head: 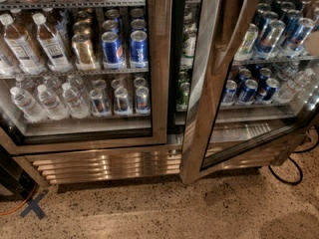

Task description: Open right fridge door

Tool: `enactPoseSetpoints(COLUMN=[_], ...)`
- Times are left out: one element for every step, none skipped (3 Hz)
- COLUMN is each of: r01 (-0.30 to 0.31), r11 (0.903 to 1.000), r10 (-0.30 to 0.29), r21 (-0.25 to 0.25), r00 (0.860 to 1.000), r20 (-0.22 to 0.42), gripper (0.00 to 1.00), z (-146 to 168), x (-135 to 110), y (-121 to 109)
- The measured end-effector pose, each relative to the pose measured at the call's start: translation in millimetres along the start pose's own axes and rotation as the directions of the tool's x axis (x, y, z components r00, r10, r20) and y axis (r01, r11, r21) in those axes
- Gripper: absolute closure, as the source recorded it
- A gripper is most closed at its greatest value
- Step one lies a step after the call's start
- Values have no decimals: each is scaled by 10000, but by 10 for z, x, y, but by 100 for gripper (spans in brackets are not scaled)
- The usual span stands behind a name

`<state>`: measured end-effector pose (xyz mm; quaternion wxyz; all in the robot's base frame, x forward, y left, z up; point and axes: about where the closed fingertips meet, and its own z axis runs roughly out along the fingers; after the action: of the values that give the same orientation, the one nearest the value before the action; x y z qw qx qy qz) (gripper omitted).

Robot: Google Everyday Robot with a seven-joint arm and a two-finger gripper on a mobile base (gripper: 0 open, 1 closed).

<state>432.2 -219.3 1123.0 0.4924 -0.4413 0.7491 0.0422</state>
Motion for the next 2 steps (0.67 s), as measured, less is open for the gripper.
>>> enactPoseSetpoints(r01=[-278, -584], r11=[9899, 9719], r10=[421, 977], r21=[-1388, -2278], r00=[9940, 9814], r20=[1013, 1651], gripper=[0, 0], z=[10, 156], x=[503, 556], y=[-176, -147])
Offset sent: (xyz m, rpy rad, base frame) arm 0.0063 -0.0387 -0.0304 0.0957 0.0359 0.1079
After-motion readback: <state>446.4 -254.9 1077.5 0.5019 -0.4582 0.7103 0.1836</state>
